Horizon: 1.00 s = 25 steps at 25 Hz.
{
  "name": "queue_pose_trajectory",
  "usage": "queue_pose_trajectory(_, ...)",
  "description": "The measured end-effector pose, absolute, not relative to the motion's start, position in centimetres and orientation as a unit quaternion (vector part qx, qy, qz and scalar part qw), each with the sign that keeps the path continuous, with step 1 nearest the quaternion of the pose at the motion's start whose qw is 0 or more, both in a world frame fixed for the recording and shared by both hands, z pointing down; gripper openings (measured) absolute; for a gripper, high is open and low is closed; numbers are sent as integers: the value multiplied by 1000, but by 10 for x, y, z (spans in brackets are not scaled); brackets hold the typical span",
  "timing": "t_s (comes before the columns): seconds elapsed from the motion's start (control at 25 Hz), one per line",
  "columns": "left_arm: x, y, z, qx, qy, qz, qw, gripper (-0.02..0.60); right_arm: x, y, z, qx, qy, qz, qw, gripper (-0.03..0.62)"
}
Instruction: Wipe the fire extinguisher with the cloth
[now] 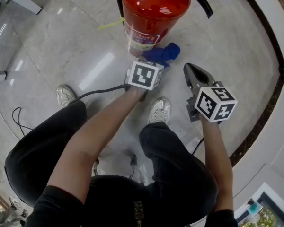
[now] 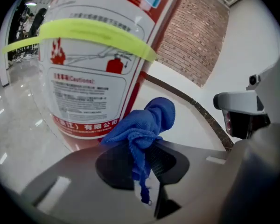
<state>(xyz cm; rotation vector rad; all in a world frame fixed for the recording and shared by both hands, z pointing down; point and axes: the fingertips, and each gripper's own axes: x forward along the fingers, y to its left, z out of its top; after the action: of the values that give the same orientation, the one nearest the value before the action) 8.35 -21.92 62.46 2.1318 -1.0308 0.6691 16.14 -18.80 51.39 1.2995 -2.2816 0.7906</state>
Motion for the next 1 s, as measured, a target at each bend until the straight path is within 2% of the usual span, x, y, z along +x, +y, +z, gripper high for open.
queue_pose_trajectory(0.28,75,-220,631,819,-393,282,310,63,152,-190,522,443,-822,271,235,3)
queue_pose_trajectory(0.8,-3,-220,646,796,-406,336,297,62,95,-199,526,402,-838,270,251,3)
queue_pose_trajectory(1.0,-29,-238,650,798,-409,360,257,63,81,-199,531,391,-840,273,261,3)
